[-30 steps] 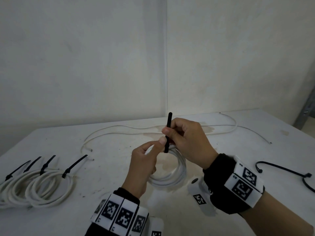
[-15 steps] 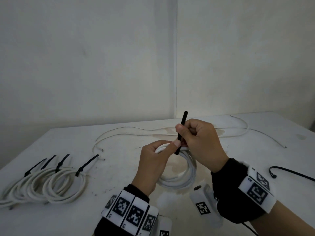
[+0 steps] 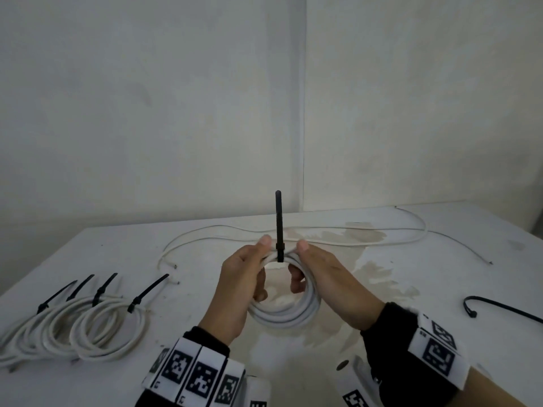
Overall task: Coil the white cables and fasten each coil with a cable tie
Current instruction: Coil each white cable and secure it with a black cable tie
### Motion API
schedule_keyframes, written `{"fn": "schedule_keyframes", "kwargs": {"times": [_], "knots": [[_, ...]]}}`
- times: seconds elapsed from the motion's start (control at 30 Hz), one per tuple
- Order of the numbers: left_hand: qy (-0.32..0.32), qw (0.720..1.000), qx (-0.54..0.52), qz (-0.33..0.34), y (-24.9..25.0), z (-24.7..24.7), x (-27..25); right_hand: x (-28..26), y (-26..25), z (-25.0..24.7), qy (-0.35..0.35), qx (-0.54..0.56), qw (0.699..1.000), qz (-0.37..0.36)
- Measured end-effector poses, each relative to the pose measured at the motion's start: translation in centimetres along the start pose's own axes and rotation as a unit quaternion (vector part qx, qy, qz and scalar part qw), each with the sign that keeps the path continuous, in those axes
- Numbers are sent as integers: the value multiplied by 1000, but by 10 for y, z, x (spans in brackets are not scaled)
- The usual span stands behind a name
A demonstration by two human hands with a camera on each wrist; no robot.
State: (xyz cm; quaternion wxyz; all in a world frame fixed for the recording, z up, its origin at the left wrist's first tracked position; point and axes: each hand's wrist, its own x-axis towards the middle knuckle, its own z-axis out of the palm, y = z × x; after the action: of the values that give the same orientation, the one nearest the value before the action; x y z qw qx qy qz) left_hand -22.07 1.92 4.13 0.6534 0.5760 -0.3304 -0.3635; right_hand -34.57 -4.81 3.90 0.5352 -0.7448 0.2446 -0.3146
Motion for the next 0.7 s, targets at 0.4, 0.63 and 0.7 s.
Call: {"fn": "schedule_keyframes", "kwargs": {"times": [0.4, 0.63, 0.7], "knots": [[10, 999, 50, 8, -7, -9, -2, 7, 4, 8, -11, -26, 1000, -11], [-22, 1000, 6, -5, -5, -12, 0, 11, 0, 6, 6, 5, 1000, -5], [-37, 999, 15, 2, -7, -17, 0, 12, -2, 5, 15, 28, 999, 1]]}}
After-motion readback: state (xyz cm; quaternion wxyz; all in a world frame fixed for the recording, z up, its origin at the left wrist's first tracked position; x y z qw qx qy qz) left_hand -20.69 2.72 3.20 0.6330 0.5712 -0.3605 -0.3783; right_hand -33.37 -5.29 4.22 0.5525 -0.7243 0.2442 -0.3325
